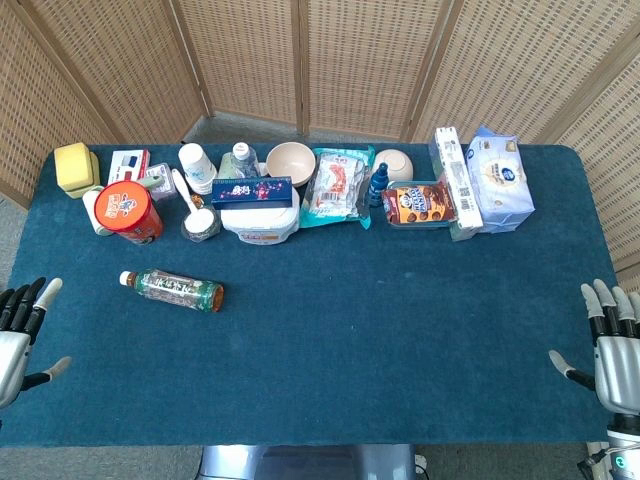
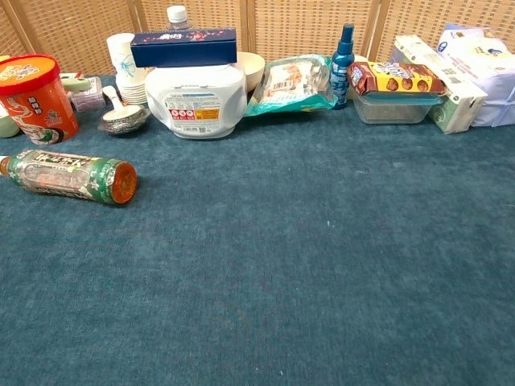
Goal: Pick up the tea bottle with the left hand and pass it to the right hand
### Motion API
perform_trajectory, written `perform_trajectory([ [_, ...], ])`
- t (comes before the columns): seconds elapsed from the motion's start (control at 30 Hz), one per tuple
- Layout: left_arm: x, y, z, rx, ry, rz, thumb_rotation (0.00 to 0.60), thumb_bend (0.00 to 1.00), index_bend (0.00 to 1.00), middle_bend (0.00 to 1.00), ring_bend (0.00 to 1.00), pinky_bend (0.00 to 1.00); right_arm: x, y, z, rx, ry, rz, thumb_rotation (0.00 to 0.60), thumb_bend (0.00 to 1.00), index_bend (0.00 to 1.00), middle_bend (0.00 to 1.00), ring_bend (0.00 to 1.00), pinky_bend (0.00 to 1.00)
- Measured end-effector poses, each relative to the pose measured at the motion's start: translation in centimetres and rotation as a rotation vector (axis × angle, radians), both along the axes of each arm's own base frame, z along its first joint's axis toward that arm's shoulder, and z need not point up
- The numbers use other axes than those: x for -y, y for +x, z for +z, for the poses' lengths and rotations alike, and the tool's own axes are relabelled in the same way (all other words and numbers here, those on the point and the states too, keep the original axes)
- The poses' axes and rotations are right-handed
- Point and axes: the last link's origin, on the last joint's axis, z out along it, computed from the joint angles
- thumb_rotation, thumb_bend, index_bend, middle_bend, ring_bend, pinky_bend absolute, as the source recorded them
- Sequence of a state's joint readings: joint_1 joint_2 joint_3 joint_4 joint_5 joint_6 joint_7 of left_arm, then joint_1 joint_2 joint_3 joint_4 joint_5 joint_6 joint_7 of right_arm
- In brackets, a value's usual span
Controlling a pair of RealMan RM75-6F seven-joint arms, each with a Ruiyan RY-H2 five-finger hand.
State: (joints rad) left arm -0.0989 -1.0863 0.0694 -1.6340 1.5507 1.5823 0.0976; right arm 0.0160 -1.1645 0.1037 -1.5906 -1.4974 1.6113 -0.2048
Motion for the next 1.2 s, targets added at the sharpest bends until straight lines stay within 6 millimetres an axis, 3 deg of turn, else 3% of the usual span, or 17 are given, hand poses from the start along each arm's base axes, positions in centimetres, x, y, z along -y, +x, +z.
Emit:
perform_trajectory([
  [0.37, -1.3, -0.2, -0.7, 0.008, -0.071, -0.021, 0.600, 0.00, 0.00, 0.00, 0.00, 0.04, -0.1, 0.1, 0.0, 0.014, 0.006, -0.002, 0.492, 0.00, 0.00, 0.00, 0.00, 0.00],
  [0.77, -8.5, -0.1, -2.6, -0.067, -0.238, -0.055, 0.600, 0.00, 0.00, 0.00, 0.00, 0.04, -0.1, -0.1, 0.0, 0.027, 0.014, -0.017, 0.493, 0.00, 0.00, 0.00, 0.00, 0.00],
  [1.0, -12.6, 0.3, -5.2, -0.143, -0.311, -0.032, 0.600, 0.00, 0.00, 0.00, 0.00, 0.04, 0.0, -0.2, 0.0, 0.038, 0.026, -0.030, 0.493, 0.00, 0.00, 0.00, 0.00, 0.00],
  [1.2, -14.9, 0.7, -7.8, -0.183, -0.342, -0.010, 0.600, 0.00, 0.00, 0.00, 0.00, 0.04, 0.0, -0.2, -0.1, 0.050, 0.032, -0.032, 0.494, 0.00, 0.00, 0.00, 0.00, 0.00],
])
